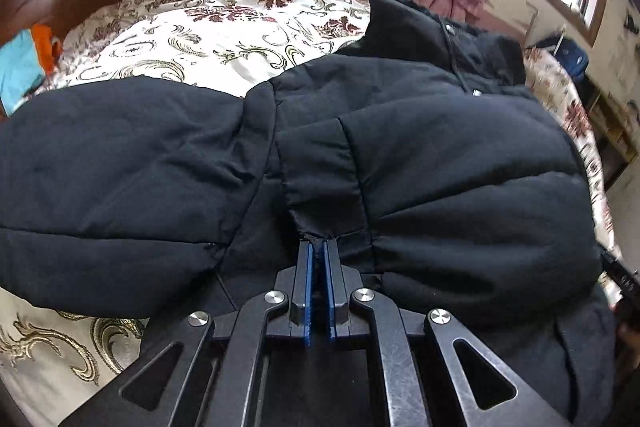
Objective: Fold large clothes
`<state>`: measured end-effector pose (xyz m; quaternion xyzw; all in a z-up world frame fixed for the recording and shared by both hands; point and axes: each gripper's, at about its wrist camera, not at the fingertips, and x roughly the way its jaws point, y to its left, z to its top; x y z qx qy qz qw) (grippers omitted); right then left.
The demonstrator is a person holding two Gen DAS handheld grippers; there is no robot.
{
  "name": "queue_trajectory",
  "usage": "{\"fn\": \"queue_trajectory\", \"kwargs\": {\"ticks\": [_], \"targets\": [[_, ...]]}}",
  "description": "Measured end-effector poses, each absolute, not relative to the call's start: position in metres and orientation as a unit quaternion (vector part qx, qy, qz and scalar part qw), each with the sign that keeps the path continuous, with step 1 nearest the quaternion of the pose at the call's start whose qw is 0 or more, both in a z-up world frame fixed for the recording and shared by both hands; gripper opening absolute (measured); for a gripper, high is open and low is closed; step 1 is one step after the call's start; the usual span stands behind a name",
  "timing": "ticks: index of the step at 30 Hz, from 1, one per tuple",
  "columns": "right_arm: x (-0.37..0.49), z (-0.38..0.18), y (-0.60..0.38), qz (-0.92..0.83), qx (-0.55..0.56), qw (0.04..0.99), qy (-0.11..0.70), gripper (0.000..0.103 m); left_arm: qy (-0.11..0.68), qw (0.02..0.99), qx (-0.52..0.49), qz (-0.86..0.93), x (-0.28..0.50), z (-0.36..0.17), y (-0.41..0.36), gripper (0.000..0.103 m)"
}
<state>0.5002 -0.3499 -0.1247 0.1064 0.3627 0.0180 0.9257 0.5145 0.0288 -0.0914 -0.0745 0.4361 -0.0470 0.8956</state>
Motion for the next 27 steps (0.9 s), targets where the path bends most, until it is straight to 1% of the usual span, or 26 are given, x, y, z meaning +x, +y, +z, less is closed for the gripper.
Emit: {"fn": "queue_trajectory", "kwargs": {"ticks": [3, 5, 7, 8, 9, 10, 11, 13, 15, 17, 20, 21, 24, 27], "targets": [[0.482, -0.101, -0.338, 0.014, 0.095, 0.935, 0.343, 0.058, 0.426, 0.895, -0.119, -0.063, 0.504, -0.081, 0.048, 0.010], [0.477, -0.082, -0.319, 0.023, 0.078, 0.940, 0.331, 0.072, 0.416, 0.897, -0.129, -0.068, 0.498, -0.075, 0.059, 0.011], [0.477, -0.062, -0.290, 0.043, 0.050, 0.944, 0.324, 0.075, 0.401, 0.901, -0.148, -0.072, 0.484, -0.066, 0.077, 0.013], [0.478, -0.054, -0.276, 0.053, 0.037, 0.945, 0.322, 0.075, 0.396, 0.902, -0.158, -0.073, 0.479, -0.062, 0.085, 0.017], [0.479, -0.046, -0.260, 0.063, 0.025, 0.945, 0.321, 0.075, 0.390, 0.903, -0.167, -0.070, 0.473, -0.059, 0.095, 0.027], [0.481, -0.040, -0.246, 0.071, 0.016, 0.945, 0.320, 0.076, 0.385, 0.903, -0.176, -0.068, 0.467, -0.056, 0.104, 0.034], [0.482, -0.033, -0.227, 0.081, 0.005, 0.945, 0.318, 0.077, 0.379, 0.904, -0.187, -0.065, 0.460, -0.053, 0.116, 0.058], [0.484, -0.026, -0.198, 0.089, -0.008, 0.946, 0.310, 0.077, 0.355, 0.908, -0.220, -0.046, 0.446, -0.050, 0.143, 0.093], [0.485, -0.021, -0.166, 0.104, -0.013, 0.947, 0.303, 0.077, 0.325, 0.913, -0.247, -0.024, 0.430, -0.046, 0.173, 0.094], [0.487, -0.023, -0.140, 0.108, -0.023, 0.945, 0.307, 0.078, 0.314, 0.915, -0.252, -0.006, 0.421, -0.044, 0.201, 0.094], [0.495, -0.032, -0.098, 0.089, -0.066, 0.941, 0.318, 0.079, 0.279, 0.919, -0.275, 0.038, 0.406, -0.041, 0.244, 0.094], [0.495, -0.032, -0.090, 0.083, -0.077, 0.941, 0.319, 0.079, 0.264, 0.917, -0.293, 0.052, 0.401, -0.042, 0.260, 0.096], [0.506, -0.041, -0.054, 0.066, -0.113, 0.940, 0.316, 0.079, 0.237, 0.897, -0.357, 0.109, 0.397, -0.046, 0.310, 0.096], [0.518, -0.053, -0.024, 0.057, -0.130, 0.931, 0.335, 0.079, 0.215, 0.868, -0.426, 0.134, 0.394, -0.059, 0.350, 0.096]]}}
